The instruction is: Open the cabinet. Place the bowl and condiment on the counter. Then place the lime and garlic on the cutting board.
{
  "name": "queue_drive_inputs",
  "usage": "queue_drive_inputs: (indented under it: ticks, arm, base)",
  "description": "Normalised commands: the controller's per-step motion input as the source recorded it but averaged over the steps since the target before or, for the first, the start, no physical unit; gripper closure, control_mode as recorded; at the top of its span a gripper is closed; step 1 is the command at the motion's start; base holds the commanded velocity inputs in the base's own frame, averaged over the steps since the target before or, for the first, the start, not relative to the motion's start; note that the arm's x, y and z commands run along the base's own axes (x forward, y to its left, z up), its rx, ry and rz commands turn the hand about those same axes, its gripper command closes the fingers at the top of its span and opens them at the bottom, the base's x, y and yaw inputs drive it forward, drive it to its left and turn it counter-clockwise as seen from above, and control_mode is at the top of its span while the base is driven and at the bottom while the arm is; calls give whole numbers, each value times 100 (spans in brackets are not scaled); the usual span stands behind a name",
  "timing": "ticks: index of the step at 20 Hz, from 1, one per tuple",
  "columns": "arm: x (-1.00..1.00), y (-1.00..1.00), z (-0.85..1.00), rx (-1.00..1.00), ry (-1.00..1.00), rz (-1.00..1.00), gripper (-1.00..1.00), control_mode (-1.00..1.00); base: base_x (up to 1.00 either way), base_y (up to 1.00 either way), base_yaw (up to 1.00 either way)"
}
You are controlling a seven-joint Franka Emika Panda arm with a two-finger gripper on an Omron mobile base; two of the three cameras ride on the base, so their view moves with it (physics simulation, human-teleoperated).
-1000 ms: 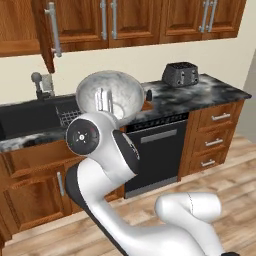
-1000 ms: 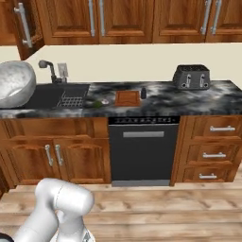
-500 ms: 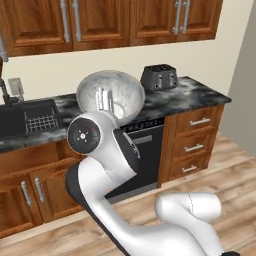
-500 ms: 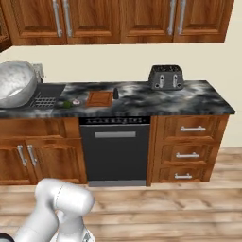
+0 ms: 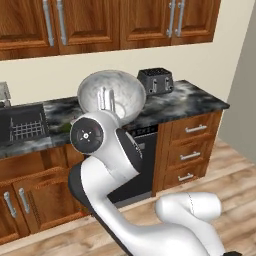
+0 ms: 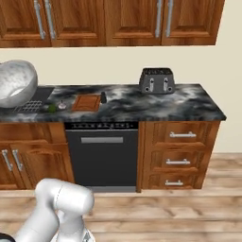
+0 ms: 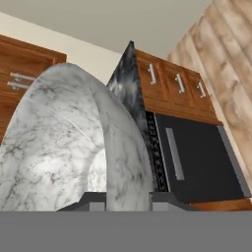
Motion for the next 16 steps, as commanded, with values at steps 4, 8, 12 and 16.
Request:
queue_drive_inputs:
  ticks: [4, 8, 12, 16]
  arm:
    - [0, 0, 0, 0, 0, 0, 100, 100]
    - [0, 0, 0, 0, 0, 0, 100, 100]
    - [0, 0, 0, 0, 0, 0, 100, 100]
    - [0, 0, 0, 0, 0, 0, 100, 100]
  base:
    - [72, -4, 15]
    - [68, -10, 18]
    - [63, -27, 19]
    - [58, -32, 18]
